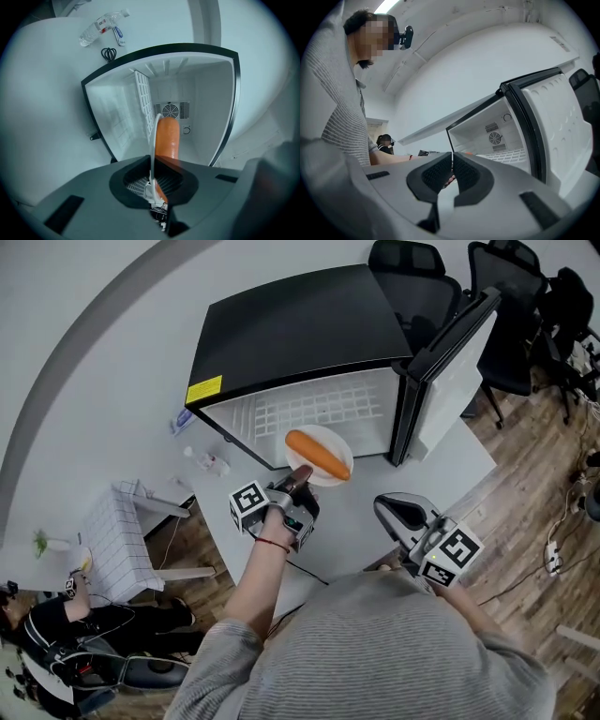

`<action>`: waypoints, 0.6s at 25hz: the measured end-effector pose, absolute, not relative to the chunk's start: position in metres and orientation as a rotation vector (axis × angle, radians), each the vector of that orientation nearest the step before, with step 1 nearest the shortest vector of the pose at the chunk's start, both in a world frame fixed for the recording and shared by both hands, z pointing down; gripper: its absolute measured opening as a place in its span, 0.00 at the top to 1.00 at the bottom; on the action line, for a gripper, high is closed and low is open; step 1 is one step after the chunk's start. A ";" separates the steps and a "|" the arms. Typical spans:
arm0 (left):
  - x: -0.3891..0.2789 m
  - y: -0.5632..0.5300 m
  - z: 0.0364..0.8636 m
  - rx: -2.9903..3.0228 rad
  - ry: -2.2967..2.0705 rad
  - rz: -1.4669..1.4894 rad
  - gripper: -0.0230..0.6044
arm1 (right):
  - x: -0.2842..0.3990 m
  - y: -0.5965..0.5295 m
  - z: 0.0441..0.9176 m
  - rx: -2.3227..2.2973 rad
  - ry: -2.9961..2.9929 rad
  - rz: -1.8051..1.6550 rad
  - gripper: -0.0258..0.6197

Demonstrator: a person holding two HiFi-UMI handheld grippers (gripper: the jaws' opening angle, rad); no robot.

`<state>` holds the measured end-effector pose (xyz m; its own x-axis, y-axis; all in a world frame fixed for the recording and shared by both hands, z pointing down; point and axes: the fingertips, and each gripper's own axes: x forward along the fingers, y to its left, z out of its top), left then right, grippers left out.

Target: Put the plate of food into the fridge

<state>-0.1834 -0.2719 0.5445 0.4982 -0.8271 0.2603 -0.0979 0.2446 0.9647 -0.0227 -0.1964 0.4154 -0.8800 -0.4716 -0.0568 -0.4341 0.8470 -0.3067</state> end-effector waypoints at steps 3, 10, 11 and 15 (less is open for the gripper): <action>-0.186 -0.280 0.549 1.216 -0.961 -0.615 0.92 | -0.028 -0.193 0.417 -0.700 2.895 -0.443 0.94; -0.193 -0.312 0.554 1.169 -1.012 -0.643 0.92 | -0.027 -0.192 0.418 -0.711 2.889 -0.454 0.94; -0.193 -0.317 0.555 1.169 -1.019 -0.643 0.92 | -0.026 -0.192 0.419 -0.716 2.889 -0.457 0.94; -0.195 -0.334 0.559 1.142 -1.043 -0.660 0.92 | -0.023 -0.191 0.422 -0.727 2.894 -0.465 0.94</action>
<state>-0.1947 -0.3342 0.5588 0.4018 -0.8579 0.3203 -0.0777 0.3166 0.9454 -0.0231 -0.1908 0.4216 -0.8771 -0.4784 -0.0425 -0.4410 0.8372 -0.3233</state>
